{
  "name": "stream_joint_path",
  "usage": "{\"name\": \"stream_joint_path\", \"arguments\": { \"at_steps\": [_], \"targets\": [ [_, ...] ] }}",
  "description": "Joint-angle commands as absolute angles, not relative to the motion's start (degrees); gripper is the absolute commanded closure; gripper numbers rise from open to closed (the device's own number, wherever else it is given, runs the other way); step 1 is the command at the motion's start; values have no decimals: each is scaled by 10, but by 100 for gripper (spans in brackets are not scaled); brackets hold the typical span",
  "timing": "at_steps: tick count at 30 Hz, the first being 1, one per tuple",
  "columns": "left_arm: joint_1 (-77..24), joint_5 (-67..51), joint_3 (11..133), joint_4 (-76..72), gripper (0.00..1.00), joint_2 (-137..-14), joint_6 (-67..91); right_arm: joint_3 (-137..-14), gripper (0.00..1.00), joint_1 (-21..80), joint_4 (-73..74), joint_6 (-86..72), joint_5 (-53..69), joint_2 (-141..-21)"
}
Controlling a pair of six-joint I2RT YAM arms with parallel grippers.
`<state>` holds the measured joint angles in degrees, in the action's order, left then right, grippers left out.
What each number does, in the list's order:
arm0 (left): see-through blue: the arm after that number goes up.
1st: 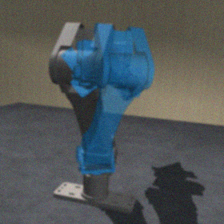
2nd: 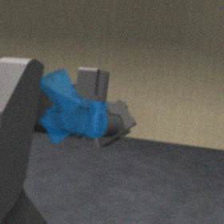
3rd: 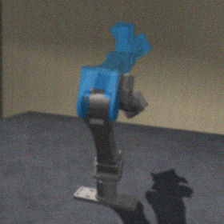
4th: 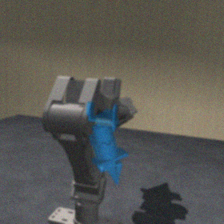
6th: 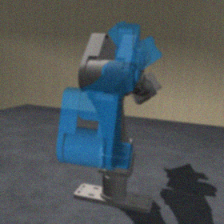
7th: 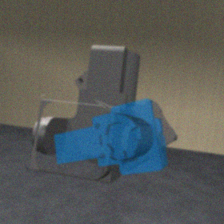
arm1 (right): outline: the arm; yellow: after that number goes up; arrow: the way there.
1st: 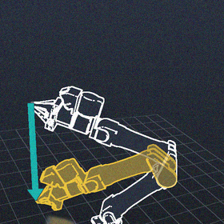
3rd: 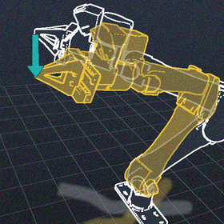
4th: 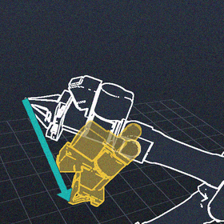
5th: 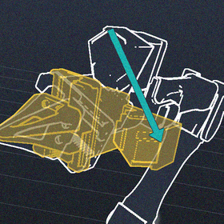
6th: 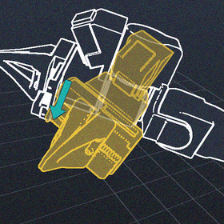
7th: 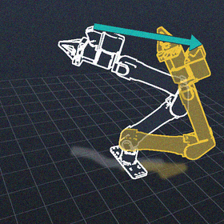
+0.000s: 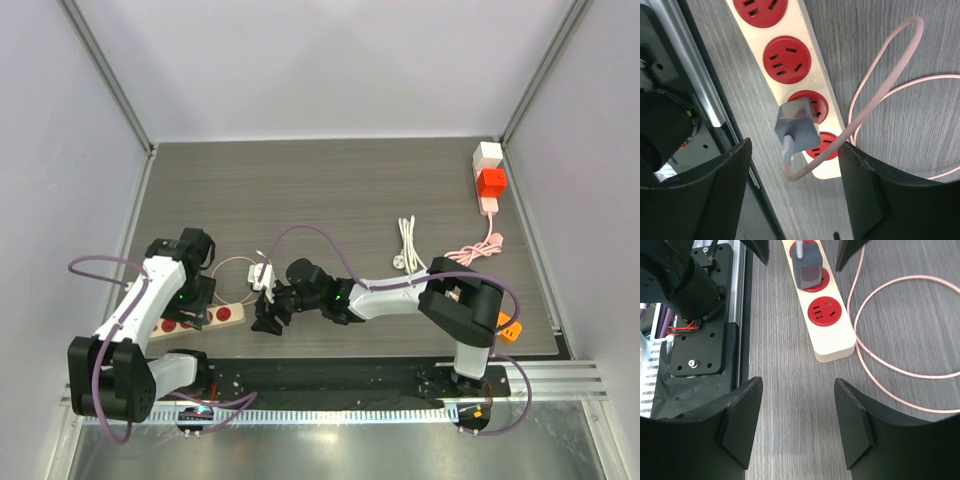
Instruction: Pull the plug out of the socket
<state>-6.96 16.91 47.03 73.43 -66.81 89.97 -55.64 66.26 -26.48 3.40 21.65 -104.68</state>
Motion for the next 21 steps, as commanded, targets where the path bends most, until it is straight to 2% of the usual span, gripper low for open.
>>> {"name": "stream_joint_path", "arguments": {
  "at_steps": [1, 2, 10, 13, 17, 21],
  "targets": [
    [-54, 155, 468, 703, 30, -684, 883, -561, 35, 662, -273, 63, 208, -1014],
    [-47, 153, 467, 700, 35, -689, 880, -562, 35, 662, -271, 67, 206, -1015],
    [-12, 134, 439, 664, 47, -704, 855, -581, 35, 662, -254, 122, 181, -1058],
    [-3, 121, 436, 654, 50, -713, 846, -635, 35, 662, -202, 162, 178, -1106],
    [-2, 120, 443, 654, 60, -722, 828, -665, 34, 663, -213, 181, 172, -1129],
    [19, 116, 446, 655, 61, -714, 815, -687, 32, 663, -206, 205, 181, -1143]
  ]
}}
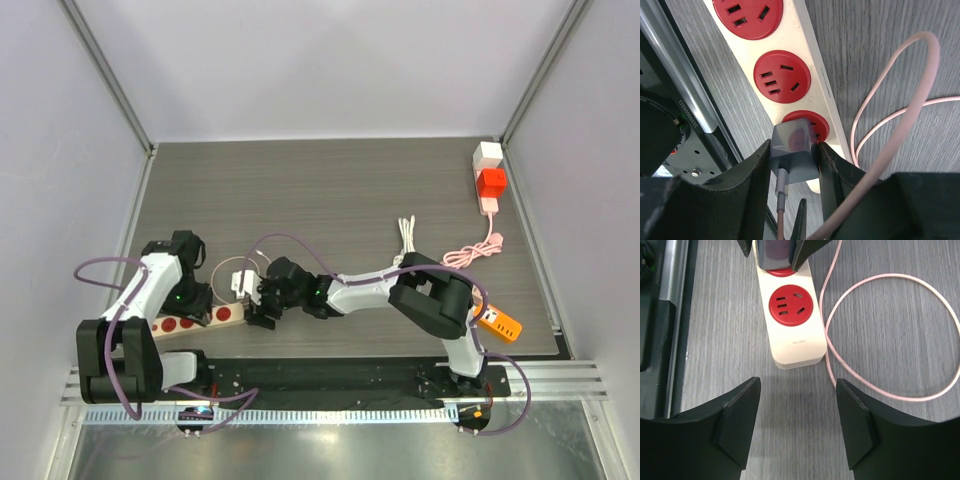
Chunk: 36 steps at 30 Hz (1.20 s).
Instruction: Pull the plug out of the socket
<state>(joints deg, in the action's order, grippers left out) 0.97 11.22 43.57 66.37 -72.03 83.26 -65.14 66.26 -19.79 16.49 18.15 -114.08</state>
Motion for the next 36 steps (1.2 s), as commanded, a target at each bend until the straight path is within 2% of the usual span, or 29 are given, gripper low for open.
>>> {"name": "stream_joint_path", "arguments": {
  "at_steps": [1, 5, 13, 17, 28, 31, 33, 34, 35, 36],
  "targets": [
    [20, 114, 447, 656, 61, -712, 813, -694, 32, 663, -193, 211, 184, -1148],
    [22, 111, 450, 660, 72, -708, 803, -718, 32, 663, -182, 228, 193, -1165],
    [23, 105, 447, 663, 83, -689, 798, -760, 32, 667, -177, 228, 212, -1210],
    [23, 103, 441, 657, 100, -679, 799, -770, 33, 678, -178, 233, 205, -1220],
    [24, 115, 442, 666, 100, -674, 783, -795, 39, 686, -165, 229, 197, -1248],
    [24, 126, 448, 675, 100, -667, 775, -803, 46, 686, -153, 231, 199, -1253],
    [24, 134, 454, 678, 100, -662, 768, -805, 56, 688, -149, 234, 199, -1254],
    [23, 139, 455, 684, 100, -657, 766, -807, 64, 690, -139, 237, 200, -1257],
    [23, 143, 456, 686, 100, -654, 761, -816, 81, 690, -130, 241, 201, -1259],
    [24, 143, 456, 686, 100, -651, 759, -821, 92, 692, -121, 244, 202, -1261]
  ]
}}
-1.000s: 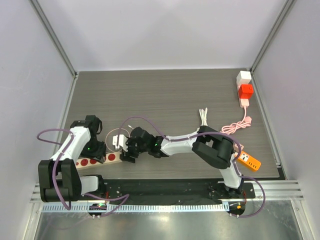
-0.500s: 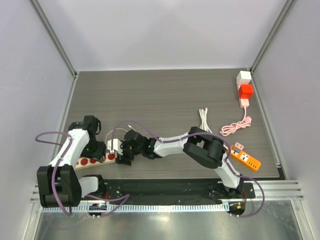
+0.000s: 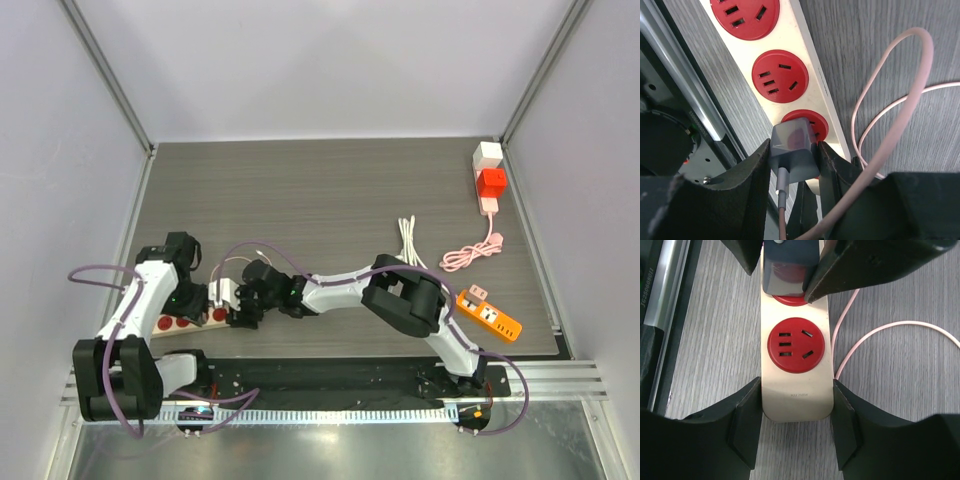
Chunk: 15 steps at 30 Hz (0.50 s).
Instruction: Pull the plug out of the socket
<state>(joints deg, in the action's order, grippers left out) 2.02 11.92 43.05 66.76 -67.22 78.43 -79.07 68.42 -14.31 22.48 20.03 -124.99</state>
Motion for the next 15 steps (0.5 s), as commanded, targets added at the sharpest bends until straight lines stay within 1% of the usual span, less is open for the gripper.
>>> {"name": "stream_joint_path", "arguments": {
  "at_steps": [1, 5, 10, 12, 15],
  "targets": [
    [24, 142, 457, 684, 100, -648, 757, -824, 99, 693, -106, 246, 200, -1268],
    [23, 108, 450, 644, 100, -635, 730, -838, 99, 700, -77, 258, 197, -1281],
    [24, 123, 467, 636, 100, -624, 708, -845, 99, 701, -18, 286, 205, -1291],
    [24, 102, 466, 604, 100, -607, 682, -845, 99, 705, -4, 290, 214, -1290],
    [24, 48, 446, 545, 100, -571, 657, -859, 99, 707, 64, 307, 248, -1293]
  ]
}}
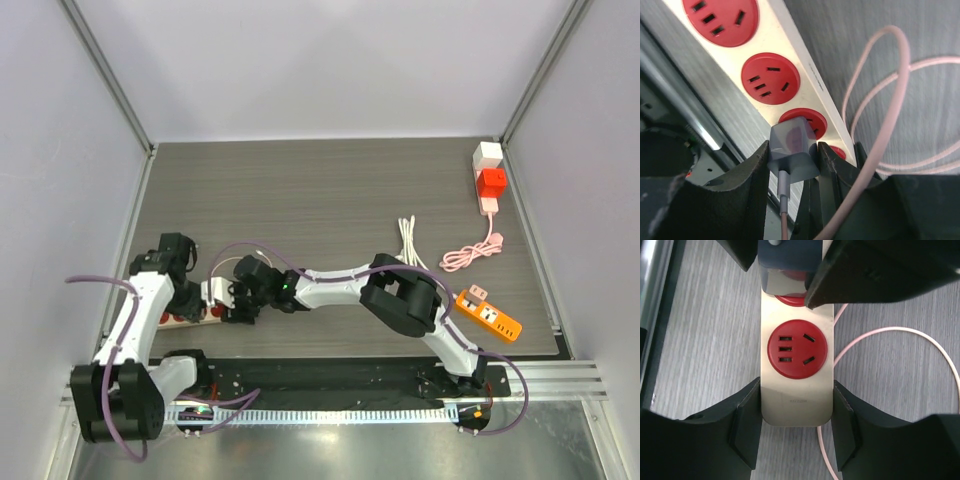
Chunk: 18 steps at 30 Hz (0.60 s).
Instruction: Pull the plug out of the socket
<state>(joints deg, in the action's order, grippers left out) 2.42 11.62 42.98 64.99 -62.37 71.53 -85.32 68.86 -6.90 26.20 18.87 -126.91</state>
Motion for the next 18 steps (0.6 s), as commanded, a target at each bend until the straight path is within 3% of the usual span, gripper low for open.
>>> {"name": "stream_joint_path", "arguments": {
  "at_steps": [1, 4, 9, 18],
  "targets": [
    [23, 32, 435, 525, 100, -559, 652, -867, 99, 707, 75, 309, 258, -1294],
    [24, 19, 406, 486, 100, -522, 656, -874, 99, 706, 110, 313, 284, -1293],
    [23, 82, 439, 562, 100, -526, 673, -900, 99, 707, 152, 317, 317, -1311],
    [25, 30, 421, 537, 100, -493, 660, -945, 99, 693, 195, 302, 384, -1333]
  ]
}}
